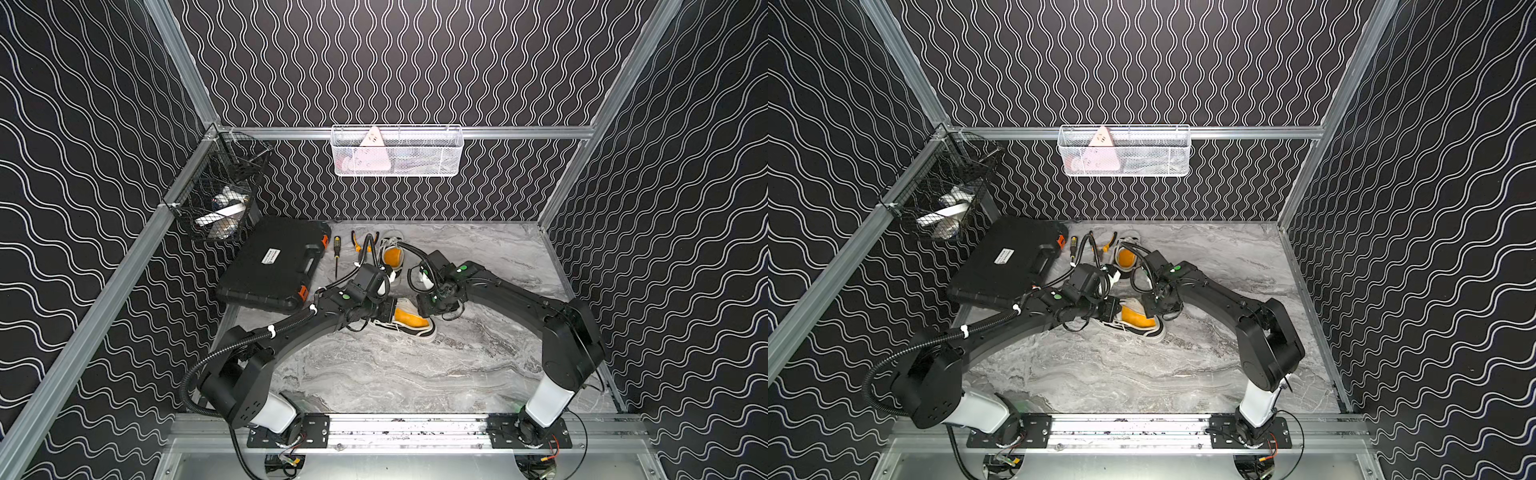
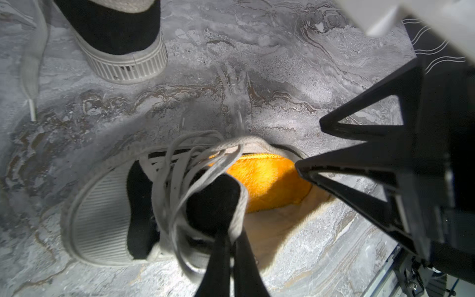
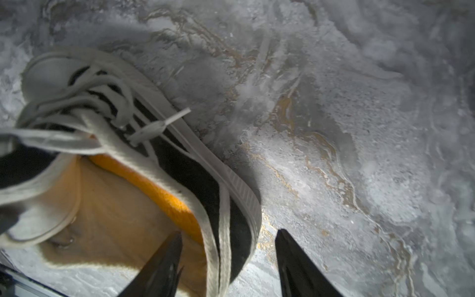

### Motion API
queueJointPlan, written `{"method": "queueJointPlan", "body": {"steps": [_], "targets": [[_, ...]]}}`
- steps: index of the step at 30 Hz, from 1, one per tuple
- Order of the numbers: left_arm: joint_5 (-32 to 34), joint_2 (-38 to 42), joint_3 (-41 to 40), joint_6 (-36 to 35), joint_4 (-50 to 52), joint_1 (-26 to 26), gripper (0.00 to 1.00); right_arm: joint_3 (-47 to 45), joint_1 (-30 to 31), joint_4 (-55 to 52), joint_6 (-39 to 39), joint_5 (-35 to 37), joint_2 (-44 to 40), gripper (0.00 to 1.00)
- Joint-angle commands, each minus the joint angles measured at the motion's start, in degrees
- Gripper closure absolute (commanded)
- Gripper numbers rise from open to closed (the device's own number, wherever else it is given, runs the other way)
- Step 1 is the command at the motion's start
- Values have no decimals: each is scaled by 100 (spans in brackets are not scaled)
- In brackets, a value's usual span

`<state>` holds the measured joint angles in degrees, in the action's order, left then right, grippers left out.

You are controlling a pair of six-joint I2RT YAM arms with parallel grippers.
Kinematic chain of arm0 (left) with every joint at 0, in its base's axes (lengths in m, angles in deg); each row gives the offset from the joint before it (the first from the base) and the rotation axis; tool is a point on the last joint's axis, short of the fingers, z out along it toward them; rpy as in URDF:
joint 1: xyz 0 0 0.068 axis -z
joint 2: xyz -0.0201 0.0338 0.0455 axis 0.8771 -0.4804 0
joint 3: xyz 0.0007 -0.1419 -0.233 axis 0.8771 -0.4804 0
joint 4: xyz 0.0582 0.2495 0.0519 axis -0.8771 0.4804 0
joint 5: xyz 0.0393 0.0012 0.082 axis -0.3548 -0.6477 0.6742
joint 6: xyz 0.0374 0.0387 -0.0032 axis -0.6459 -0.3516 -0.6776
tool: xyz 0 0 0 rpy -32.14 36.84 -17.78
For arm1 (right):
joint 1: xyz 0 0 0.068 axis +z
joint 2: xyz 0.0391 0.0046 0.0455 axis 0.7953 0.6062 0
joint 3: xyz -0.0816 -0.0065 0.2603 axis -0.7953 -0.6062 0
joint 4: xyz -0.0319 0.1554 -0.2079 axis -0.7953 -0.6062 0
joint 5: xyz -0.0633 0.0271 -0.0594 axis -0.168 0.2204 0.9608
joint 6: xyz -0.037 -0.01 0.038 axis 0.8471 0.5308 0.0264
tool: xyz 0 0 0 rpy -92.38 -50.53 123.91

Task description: Insert the insole into the shoe

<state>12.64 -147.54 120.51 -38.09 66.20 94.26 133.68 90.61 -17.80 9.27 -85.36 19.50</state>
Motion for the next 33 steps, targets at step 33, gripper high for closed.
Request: {"method": "queueJointPlan", "body": {"steps": [33], "targets": [[-164,-167,114,-86,-405,-3,100,-591,812,1033,-1607,-643,92,59]]}}
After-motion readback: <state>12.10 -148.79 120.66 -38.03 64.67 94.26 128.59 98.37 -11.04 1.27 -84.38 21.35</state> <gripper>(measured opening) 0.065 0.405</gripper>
